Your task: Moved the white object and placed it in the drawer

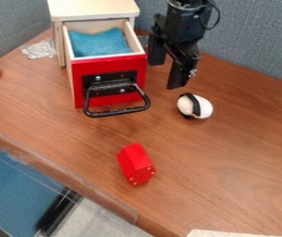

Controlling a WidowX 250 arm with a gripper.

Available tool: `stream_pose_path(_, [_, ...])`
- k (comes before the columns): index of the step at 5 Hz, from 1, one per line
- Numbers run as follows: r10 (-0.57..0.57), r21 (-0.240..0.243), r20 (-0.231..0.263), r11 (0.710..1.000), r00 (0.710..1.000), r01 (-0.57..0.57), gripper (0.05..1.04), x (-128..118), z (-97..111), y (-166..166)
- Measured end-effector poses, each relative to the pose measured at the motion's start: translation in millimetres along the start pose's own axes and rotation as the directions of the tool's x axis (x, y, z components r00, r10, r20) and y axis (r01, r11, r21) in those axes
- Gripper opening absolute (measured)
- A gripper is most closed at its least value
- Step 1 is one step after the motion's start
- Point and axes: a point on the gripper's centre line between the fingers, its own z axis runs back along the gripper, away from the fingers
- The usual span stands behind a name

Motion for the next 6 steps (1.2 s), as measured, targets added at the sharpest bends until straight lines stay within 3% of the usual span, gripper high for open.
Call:
stream_pose_path(1, [-0.019, -0.018, -0.029, 1.0, 0.999, 0.019, 1.001, -2, -13, -2])
stream_pose_path(2, [-0.254, -0.012, 0.008, 0.967, 0.967, 0.254, 0.999, -7, -17, 20])
stream_pose_path(3, [-0.481, -0.015, 0.031, 0.877, 0.876, 0.481, 0.998, -1, -16, 22])
stream_pose_path(4, [-0.62, -0.022, 0.083, 0.782, 0.781, 0.623, 0.998, 10, -19, 19])
stream_pose_path(5, [-0.69, -0.001, 0.137, 0.717, 0.71, 0.697, 0.999, 23, -27, 8])
stream_pose_path(6, [-0.712, -0.027, 0.148, 0.691, 0.687, 0.722, 0.999, 31, -39, -12])
